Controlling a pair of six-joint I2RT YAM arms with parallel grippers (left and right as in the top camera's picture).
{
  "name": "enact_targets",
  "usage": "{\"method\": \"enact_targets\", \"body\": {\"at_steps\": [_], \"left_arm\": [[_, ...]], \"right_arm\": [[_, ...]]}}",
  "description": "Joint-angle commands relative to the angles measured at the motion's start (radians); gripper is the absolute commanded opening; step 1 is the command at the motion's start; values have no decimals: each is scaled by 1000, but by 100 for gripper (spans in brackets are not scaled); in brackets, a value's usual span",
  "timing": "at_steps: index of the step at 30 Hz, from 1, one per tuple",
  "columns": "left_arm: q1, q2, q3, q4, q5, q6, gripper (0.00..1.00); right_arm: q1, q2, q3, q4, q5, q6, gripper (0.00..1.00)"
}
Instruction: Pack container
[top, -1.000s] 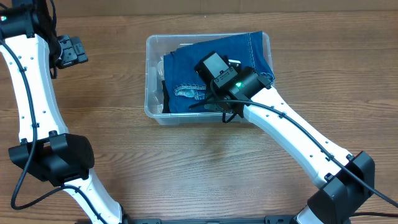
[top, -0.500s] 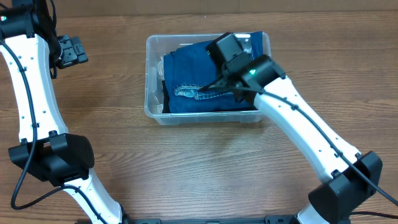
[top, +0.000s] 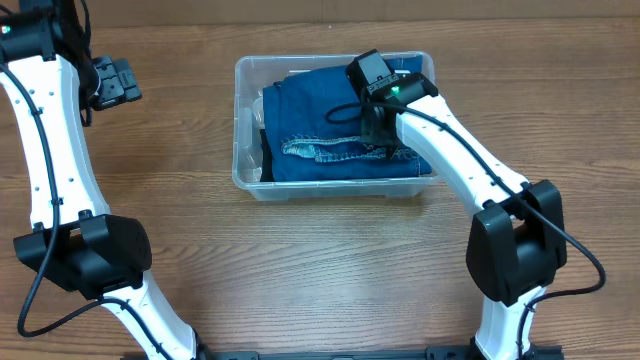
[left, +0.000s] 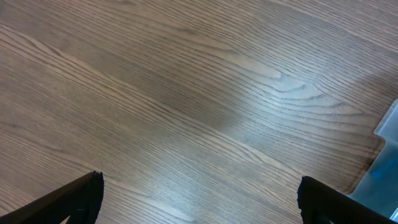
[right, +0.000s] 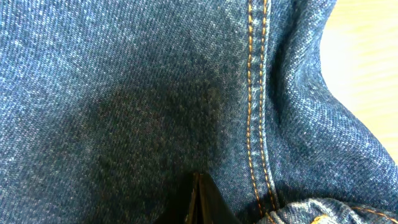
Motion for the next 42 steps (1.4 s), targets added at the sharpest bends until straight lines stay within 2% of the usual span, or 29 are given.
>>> {"method": "enact_targets", "body": {"at_steps": [1, 6, 9, 11, 13, 16, 20, 25, 29, 33, 35, 38, 42], "left_arm": [[-2, -4, -2, 2, 0, 14, 100], [-2, -4, -2, 2, 0, 14, 100], [-2, -4, -2, 2, 0, 14, 100], [-2, -4, -2, 2, 0, 14, 100], [-2, -4, -2, 2, 0, 14, 100], [-2, -4, -2, 2, 0, 14, 100], [-2, -4, -2, 2, 0, 14, 100], [-2, -4, -2, 2, 0, 14, 100], [-2, -4, -2, 2, 0, 14, 100], [-2, -4, -2, 2, 0, 14, 100], [-2, -4, -2, 2, 0, 14, 100], [-2, -4, -2, 2, 0, 14, 100], [-2, -4, -2, 2, 0, 14, 100]], "right_arm": [[6, 47, -14, 3, -72, -14, 4], [6, 24, 29, -23, -72, -14, 5], [6, -36, 123, -77, -71, -14, 10], [6, -74, 198, -126, -71, -14, 19], [6, -124, 300, -200, -71, -14, 46], [6, -187, 432, -296, -71, -14, 100], [6, -255, 535, -426, -72, -14, 100], [8, -323, 542, -504, -165, -14, 100], [6, -325, 542, -609, -113, -15, 100], [3, -329, 541, -602, -51, -14, 100], [-14, -367, 522, -497, -51, -24, 100], [-38, -470, 451, -269, -145, -125, 100], [-82, -685, 250, -61, -177, -145, 100]]}}
